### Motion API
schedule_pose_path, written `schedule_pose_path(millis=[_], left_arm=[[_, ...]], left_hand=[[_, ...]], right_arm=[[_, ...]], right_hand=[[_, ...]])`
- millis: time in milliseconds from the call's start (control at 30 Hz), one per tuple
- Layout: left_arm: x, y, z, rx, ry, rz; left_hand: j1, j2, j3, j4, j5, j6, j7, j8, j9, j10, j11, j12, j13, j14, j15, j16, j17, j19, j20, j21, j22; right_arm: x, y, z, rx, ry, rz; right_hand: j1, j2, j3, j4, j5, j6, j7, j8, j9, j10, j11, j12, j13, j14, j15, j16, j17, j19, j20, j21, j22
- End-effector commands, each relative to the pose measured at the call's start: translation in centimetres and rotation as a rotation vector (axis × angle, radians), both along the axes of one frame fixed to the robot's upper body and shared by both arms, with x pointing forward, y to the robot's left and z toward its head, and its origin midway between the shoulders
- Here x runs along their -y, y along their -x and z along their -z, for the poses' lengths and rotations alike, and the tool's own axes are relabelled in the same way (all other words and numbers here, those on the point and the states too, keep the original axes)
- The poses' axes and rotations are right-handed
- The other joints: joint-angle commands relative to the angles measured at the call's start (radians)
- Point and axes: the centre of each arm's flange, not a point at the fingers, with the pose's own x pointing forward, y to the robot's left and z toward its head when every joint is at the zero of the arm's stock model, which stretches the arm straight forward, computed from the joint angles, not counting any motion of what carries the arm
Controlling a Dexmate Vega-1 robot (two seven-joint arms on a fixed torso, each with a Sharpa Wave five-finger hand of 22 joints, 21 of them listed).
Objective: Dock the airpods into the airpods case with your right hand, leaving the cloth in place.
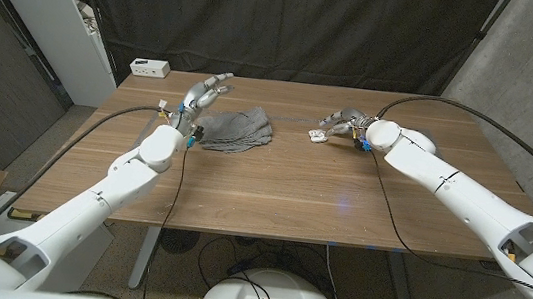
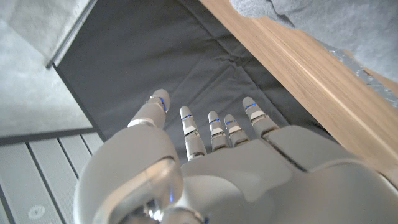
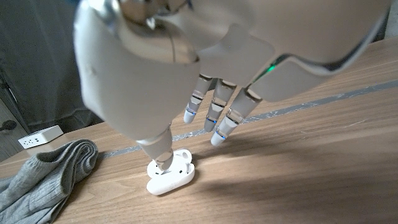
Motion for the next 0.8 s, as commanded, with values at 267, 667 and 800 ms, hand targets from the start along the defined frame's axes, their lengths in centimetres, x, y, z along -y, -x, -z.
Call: schedule_pose_path(millis=[267,667,800], left_arm=[[7.1,-6.8,-4.7,-0.058,-0.170,0.062],[10.8,-9.8,-3.9,-0.178,-0.200,0.207],[11.9,-10.8,-3.6,-0.221,-0.213,0.233]], left_hand=[[0.001,-0.007,-0.007,0.006,0.010,0.016,-0.001,0.004,0.001,-0.020,0.001,-0.008,-0.001,-0.038,-0.002,0.001,0.004,-0.025,0.001,-0.002,0.002],[-0.020,0.039,0.028,0.041,0.071,0.098,0.019,0.012,-0.005,-0.071,0.014,-0.017,-0.009,-0.115,0.009,0.002,0.009,-0.088,0.002,-0.005,0.004],[-0.144,0.010,-0.017,0.103,0.082,0.169,0.078,0.018,-0.006,-0.112,0.025,-0.020,-0.018,-0.161,0.019,0.008,0.012,-0.127,0.004,-0.001,0.003]], right_arm=[[2.5,-0.5,-0.4,-0.044,0.062,-0.050],[3.3,-0.9,-0.6,-0.030,0.062,-0.071],[3.9,-0.6,-0.5,-0.019,0.052,-0.068]], right_hand=[[-0.037,0.015,-0.011,0.015,-0.006,-0.076,-0.014,-0.041,-0.028,-0.093,-0.001,-0.016,0.009,-0.086,-0.099,-0.024,0.013,-0.046,-0.005,-0.009,0.003],[-0.052,0.025,-0.013,0.021,-0.007,-0.089,-0.015,-0.043,-0.040,-0.106,0.006,-0.012,0.009,-0.103,-0.094,-0.025,0.017,-0.058,-0.007,-0.009,0.003],[-0.056,0.026,-0.014,0.023,-0.008,-0.090,-0.014,-0.042,-0.043,-0.106,0.010,-0.010,0.009,-0.103,-0.094,-0.025,0.017,-0.059,-0.007,-0.008,0.003]])
